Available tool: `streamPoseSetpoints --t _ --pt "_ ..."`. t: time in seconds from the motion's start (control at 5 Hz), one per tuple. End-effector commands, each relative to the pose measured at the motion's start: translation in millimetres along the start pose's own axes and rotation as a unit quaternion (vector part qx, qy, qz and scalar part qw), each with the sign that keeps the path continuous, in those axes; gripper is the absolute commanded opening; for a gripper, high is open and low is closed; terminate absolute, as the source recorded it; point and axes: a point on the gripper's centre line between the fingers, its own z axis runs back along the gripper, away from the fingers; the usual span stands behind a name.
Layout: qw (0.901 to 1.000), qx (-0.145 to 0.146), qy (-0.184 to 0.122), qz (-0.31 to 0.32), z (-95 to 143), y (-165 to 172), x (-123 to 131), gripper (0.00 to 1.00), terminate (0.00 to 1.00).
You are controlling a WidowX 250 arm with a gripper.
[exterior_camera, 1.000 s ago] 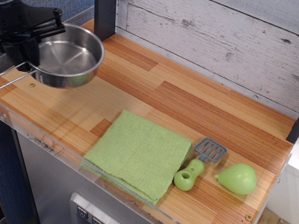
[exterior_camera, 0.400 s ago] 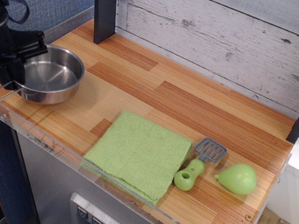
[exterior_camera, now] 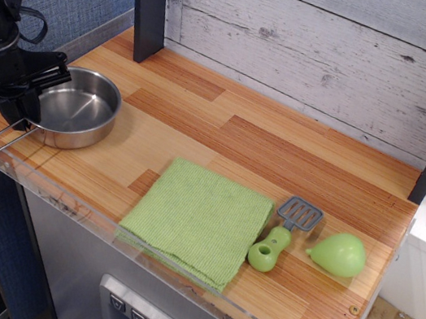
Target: Put the pot on the left side of the cloth.
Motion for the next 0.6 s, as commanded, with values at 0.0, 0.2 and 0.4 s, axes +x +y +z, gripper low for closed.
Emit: streamPoseSetpoints --t 0.0,0.2,0.4 --pt "0.9998 -0.012 0.004 -0.016 -2.1 -3.0 3.5 0.00 0.00" --pt "1.0000 0.007 0.000 0.000 -1.1 -0.7 1.4 1.00 0.00" --pt "0.9999 0.011 0.001 -0.003 0.5 -1.6 1.1 1.00 0.00"
